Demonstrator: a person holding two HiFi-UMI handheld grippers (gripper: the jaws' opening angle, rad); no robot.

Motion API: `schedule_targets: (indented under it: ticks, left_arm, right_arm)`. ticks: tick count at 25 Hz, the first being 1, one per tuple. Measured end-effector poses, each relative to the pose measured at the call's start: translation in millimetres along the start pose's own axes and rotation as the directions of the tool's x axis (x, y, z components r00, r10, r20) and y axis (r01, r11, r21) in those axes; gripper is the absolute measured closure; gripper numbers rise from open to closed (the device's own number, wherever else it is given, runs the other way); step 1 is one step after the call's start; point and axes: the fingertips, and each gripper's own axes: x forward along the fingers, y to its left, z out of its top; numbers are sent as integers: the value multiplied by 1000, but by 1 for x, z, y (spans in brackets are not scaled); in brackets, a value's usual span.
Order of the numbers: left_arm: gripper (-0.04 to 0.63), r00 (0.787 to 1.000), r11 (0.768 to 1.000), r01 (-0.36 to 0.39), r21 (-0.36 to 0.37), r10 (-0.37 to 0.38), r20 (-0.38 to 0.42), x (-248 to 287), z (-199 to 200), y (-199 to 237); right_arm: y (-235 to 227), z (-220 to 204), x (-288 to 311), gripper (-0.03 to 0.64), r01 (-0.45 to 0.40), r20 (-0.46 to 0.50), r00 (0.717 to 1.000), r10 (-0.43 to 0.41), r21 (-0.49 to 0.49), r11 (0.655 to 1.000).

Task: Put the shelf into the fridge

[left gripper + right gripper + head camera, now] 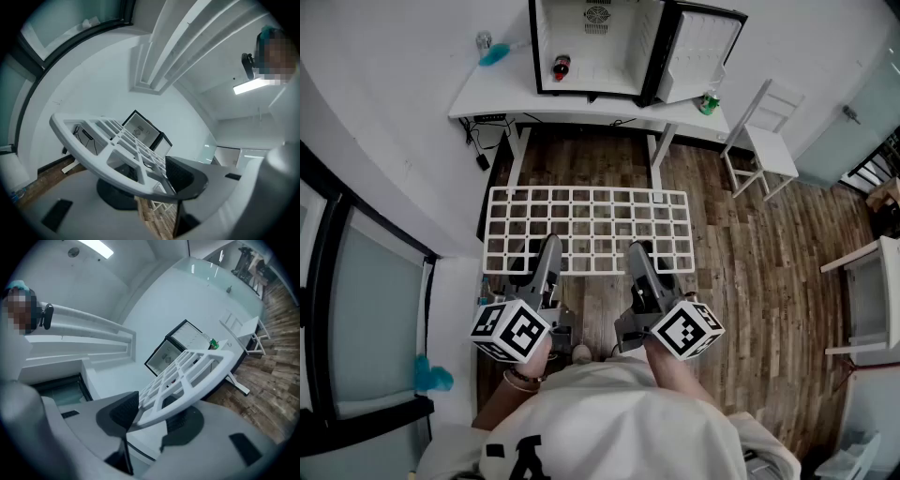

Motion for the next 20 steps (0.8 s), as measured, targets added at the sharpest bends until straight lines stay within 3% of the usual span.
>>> schedule_targets:
  ticks: [20]
  left_arm:
    - [425, 1000, 1000, -2, 12, 2, -27, -8, 1, 5]
  right_arm:
    - [2, -12, -6, 459, 38, 10, 999, -38, 34, 999]
